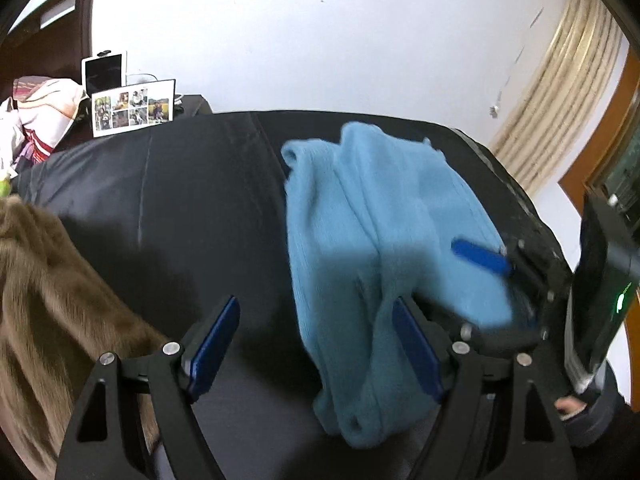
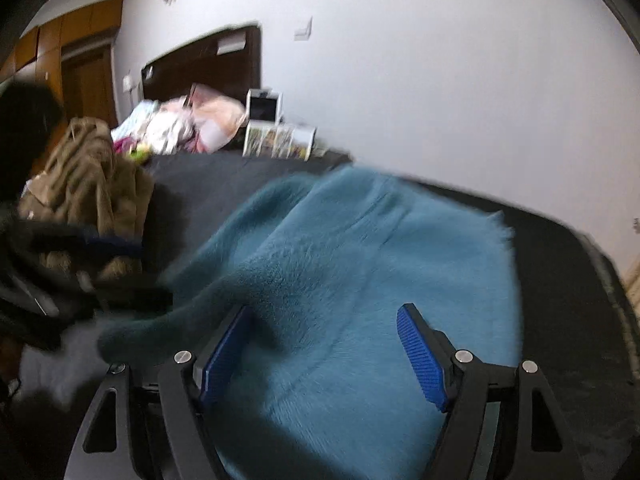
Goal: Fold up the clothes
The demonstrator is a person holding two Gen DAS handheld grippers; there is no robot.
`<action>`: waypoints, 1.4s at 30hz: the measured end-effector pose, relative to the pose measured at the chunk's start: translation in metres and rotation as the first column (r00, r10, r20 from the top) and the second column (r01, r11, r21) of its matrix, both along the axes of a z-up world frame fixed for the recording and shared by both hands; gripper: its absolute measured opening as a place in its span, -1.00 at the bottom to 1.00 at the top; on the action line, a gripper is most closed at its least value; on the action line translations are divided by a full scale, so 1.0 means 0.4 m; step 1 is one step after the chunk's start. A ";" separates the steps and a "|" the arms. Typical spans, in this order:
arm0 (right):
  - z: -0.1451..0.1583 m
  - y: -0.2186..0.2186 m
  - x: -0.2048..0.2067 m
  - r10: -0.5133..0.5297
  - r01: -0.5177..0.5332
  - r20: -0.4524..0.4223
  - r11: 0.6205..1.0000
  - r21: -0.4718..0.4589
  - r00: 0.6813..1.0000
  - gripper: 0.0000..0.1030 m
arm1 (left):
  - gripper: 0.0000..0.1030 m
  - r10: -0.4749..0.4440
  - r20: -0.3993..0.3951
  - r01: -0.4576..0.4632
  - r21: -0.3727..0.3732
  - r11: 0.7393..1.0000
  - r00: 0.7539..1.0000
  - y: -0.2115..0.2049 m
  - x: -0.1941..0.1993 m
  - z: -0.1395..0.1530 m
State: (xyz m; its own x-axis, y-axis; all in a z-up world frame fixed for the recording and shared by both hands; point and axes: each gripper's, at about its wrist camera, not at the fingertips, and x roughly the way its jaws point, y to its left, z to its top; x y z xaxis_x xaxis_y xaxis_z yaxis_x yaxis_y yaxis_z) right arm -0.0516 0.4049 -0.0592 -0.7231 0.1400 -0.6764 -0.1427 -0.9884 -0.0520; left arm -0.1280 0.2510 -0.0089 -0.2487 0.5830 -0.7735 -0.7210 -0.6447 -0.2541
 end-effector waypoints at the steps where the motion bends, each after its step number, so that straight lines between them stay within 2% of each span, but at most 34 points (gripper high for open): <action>1: -0.013 0.002 -0.008 0.006 -0.006 0.009 1.000 -0.011 1.000 0.53 | 0.61 0.007 -0.001 -0.007 0.000 1.000 1.000 0.006 -0.013 -0.001; 4: -0.020 0.016 -0.004 0.033 -0.033 0.015 0.999 -0.043 0.999 0.55 | 0.61 0.004 0.057 -0.004 -0.002 1.000 0.998 0.020 -0.031 -0.040; 7: -0.031 0.010 0.011 0.103 -0.103 0.042 0.995 -0.006 0.994 0.59 | 0.60 -0.014 0.094 0.014 -0.004 1.000 0.995 0.032 -0.022 -0.070; 9: -0.038 0.003 0.019 0.139 -0.140 0.053 0.990 0.026 0.989 0.60 | 0.60 -0.017 0.095 0.017 -0.003 1.000 0.995 0.029 0.000 -0.073; 14: -0.043 0.003 0.031 0.193 -0.194 0.062 0.981 0.016 0.979 0.60 | 0.60 -0.013 0.120 0.011 0.017 1.000 0.993 0.020 0.024 -0.074; 24: -0.046 -0.014 0.115 0.318 -0.320 0.089 0.947 0.013 0.944 0.61 | 0.60 -0.087 0.213 0.075 0.064 0.995 0.973 -0.013 0.141 -0.101; 28: -0.043 -0.017 0.168 0.352 -0.354 0.087 0.935 0.003 0.932 0.61 | 0.60 -0.105 0.172 0.101 0.036 0.994 0.979 -0.030 0.185 -0.094; 32: -0.030 0.002 0.159 0.294 -0.292 0.035 0.954 -0.065 0.955 0.61 | 0.60 -0.033 0.101 0.031 0.022 0.999 0.994 -0.033 0.141 -0.056; 36: -0.022 -0.007 0.125 0.234 -0.231 0.025 0.970 -0.075 0.972 0.61 | 0.60 0.048 0.068 -0.051 0.044 0.998 0.997 -0.031 0.078 -0.009; 39: -0.020 -0.007 0.111 0.204 -0.202 0.011 0.975 -0.096 0.979 0.61 | 0.60 0.041 0.070 -0.047 0.093 0.995 0.997 -0.022 0.055 0.040; 42: -0.017 0.007 0.102 0.162 -0.163 -0.014 0.977 -0.136 0.987 0.61 | 0.61 -0.034 0.090 0.022 0.137 0.990 0.995 0.005 0.044 0.069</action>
State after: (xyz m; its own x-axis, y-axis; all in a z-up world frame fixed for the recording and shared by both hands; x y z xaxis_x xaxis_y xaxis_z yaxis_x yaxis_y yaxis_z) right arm -0.0107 0.4079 -0.0658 -0.7309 -0.0727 -0.6786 0.0206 -0.9962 0.0845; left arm -0.1106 0.2529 0.0186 -0.1622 0.6897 -0.7057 -0.7077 -0.5797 -0.4038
